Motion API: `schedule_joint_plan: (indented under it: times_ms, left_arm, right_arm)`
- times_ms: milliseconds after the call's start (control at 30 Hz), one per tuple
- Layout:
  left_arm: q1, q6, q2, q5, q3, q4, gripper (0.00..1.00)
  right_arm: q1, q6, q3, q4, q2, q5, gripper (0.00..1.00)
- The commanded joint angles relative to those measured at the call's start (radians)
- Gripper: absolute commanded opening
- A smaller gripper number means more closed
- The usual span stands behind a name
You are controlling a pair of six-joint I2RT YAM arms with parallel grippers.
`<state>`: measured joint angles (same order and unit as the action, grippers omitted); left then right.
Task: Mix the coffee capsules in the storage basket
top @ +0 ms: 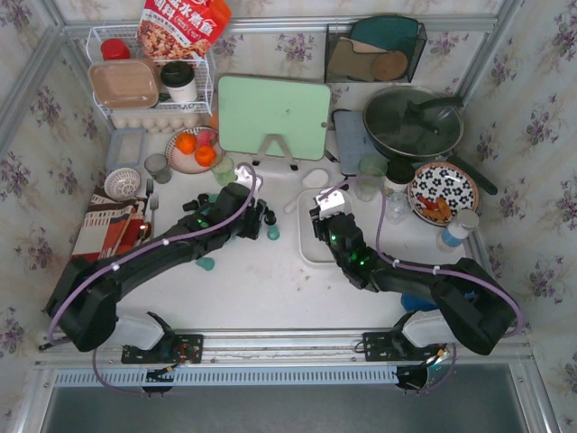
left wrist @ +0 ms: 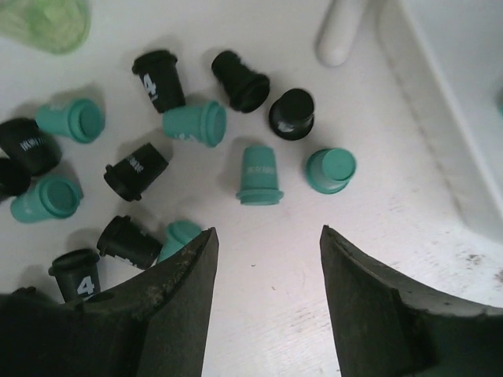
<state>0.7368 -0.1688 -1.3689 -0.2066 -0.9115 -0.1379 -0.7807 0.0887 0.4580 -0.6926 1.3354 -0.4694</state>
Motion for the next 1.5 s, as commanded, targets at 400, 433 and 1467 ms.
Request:
schedule_joint_plan:
  times_ms: [400, 433, 1467]
  left_arm:
    - [-0.065, -0.064, -0.304, 0.109, -0.167, -0.126, 0.56]
    - [-0.065, -0.064, -0.32, 0.111, -0.179, -0.135, 0.53]
    - [-0.09, -0.12, -0.519, 0.019, -0.369, -0.274, 0.61]
  right_arm:
    - [0.127, -0.265, 0.07, 0.266, 0.022, 0.151, 0.65]
    - [0.127, -0.263, 0.065, 0.265, 0.011, 0.15, 0.65]
    - [0.127, -0.259, 0.045, 0.26, -0.087, 0.212, 0.63]
